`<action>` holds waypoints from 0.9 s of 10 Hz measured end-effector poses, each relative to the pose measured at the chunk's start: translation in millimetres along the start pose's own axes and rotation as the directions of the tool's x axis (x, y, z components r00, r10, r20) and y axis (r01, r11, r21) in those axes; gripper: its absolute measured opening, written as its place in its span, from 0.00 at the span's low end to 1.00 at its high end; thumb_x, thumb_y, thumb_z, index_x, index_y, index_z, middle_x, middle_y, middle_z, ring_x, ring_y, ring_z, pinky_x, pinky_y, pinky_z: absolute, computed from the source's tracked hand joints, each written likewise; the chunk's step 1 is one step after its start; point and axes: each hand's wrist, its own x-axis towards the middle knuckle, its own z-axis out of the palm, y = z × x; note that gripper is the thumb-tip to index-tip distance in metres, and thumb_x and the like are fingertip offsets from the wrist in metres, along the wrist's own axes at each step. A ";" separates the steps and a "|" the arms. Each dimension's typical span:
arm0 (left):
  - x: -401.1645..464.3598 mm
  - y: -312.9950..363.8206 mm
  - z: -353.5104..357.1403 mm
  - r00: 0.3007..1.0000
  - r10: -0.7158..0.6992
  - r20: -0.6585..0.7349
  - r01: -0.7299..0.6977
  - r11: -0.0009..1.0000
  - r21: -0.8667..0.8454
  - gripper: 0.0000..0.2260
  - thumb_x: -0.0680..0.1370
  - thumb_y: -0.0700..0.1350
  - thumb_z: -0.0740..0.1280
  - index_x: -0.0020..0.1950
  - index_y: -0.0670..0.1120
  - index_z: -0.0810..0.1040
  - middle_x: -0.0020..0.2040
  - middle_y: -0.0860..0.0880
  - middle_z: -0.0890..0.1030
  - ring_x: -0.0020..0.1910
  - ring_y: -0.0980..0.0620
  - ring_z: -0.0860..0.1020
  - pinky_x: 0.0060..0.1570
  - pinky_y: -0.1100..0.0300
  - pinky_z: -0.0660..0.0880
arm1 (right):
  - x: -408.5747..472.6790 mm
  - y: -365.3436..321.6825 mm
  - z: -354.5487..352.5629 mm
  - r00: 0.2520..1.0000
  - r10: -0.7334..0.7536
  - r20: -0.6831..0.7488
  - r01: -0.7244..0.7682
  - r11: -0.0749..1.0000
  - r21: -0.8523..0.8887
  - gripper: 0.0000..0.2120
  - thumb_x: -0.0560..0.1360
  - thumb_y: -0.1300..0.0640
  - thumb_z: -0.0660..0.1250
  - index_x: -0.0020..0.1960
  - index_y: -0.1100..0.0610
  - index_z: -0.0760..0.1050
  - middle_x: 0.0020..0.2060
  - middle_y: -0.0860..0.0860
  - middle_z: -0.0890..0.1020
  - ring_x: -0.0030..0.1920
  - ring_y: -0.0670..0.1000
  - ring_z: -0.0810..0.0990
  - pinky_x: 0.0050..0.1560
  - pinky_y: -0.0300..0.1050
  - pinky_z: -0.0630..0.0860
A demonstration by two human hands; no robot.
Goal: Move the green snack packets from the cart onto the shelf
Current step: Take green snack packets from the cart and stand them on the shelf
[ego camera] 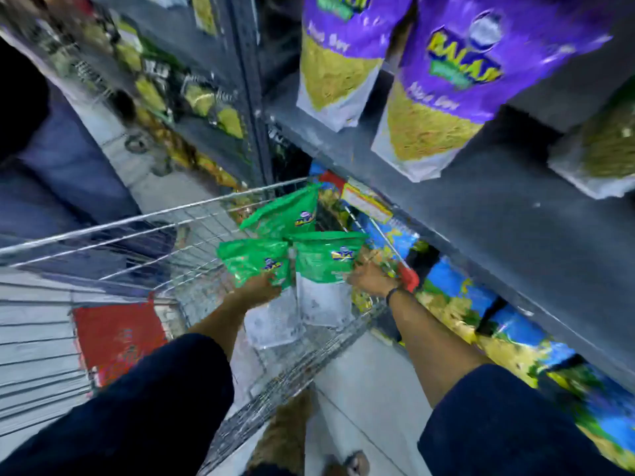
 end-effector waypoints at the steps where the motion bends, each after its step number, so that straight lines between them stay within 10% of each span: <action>1: 25.1 -4.7 13.4 0.994 -0.062 0.093 0.077 0.984 -0.162 0.17 0.75 0.47 0.65 0.59 0.38 0.75 0.58 0.34 0.79 0.56 0.37 0.78 0.45 0.57 0.70 | 28.0 4.8 12.7 0.994 0.075 0.083 -0.078 0.996 0.035 0.22 0.75 0.55 0.63 0.65 0.66 0.68 0.66 0.63 0.72 0.67 0.60 0.70 0.66 0.47 0.66; 4: 66.4 32.9 50.2 0.982 0.002 0.191 0.131 0.723 -0.678 0.46 0.65 0.29 0.72 0.74 0.43 0.47 0.66 0.47 0.68 0.64 0.50 0.66 0.63 0.61 0.62 | 76.3 20.9 36.5 0.988 0.132 0.078 -0.153 0.860 0.487 0.29 0.69 0.61 0.72 0.67 0.63 0.65 0.63 0.58 0.75 0.63 0.57 0.74 0.62 0.50 0.71; 9: -41.1 78.0 -20.9 0.957 -0.072 -0.282 -0.051 0.913 -0.406 0.26 0.61 0.46 0.78 0.53 0.36 0.76 0.51 0.37 0.82 0.51 0.41 0.80 0.47 0.50 0.76 | -10.8 -11.6 -12.6 0.987 -0.136 -0.087 0.162 0.824 0.543 0.18 0.69 0.55 0.73 0.57 0.57 0.74 0.52 0.54 0.80 0.55 0.53 0.78 0.48 0.46 0.78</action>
